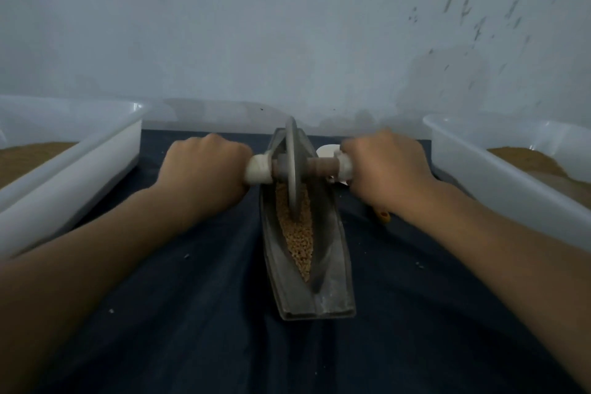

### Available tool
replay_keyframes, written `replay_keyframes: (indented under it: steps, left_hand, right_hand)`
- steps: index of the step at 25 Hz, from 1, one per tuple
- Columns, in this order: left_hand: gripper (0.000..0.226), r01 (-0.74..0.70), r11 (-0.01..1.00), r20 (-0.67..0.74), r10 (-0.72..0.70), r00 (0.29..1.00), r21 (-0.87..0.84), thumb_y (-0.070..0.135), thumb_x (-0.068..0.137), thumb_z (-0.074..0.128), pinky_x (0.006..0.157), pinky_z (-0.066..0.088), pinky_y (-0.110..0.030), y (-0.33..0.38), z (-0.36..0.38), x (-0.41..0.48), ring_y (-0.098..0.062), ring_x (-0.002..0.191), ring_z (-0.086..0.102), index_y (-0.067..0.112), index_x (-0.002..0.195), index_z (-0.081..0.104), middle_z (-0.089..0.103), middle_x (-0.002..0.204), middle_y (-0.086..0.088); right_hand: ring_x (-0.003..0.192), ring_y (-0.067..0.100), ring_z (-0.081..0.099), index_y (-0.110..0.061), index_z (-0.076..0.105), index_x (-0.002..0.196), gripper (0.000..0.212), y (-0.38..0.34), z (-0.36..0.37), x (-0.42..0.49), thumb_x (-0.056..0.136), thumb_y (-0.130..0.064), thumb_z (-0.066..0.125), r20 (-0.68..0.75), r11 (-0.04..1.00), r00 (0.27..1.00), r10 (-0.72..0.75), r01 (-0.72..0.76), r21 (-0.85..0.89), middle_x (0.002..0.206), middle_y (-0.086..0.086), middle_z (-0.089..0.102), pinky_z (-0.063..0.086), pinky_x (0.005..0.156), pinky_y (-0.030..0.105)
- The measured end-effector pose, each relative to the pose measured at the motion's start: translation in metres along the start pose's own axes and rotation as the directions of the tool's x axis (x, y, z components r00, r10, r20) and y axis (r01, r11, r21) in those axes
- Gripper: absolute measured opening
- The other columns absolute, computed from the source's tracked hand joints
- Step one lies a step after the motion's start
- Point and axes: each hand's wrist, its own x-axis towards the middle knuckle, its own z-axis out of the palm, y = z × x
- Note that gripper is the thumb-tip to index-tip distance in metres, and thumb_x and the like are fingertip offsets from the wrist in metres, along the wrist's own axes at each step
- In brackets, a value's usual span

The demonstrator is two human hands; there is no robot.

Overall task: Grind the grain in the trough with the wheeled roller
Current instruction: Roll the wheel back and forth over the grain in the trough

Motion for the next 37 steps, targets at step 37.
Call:
replay_keyframes:
  steps: [37]
  left_hand:
    - [0.014, -0.153, 0.988, -0.135, 0.156, 0.978, 0.033, 0.043, 0.072, 0.056, 0.047, 0.028, -0.025, -0.008, -0.016, -0.033, -0.020, 0.047, 0.033, 0.033, 0.072, 0.046, 0.026, 0.057, 0.010]
  right_hand:
    - [0.051, 0.015, 0.037, -0.032, 0.046, 0.077, 0.021, -0.002, -0.009, -0.029, 0.076, -0.031, 0.067, -0.039, 0.998, 0.998, -0.059, 0.058, -0.013, 0.062, -0.010, 0.041, 0.022, 0.046, 0.026]
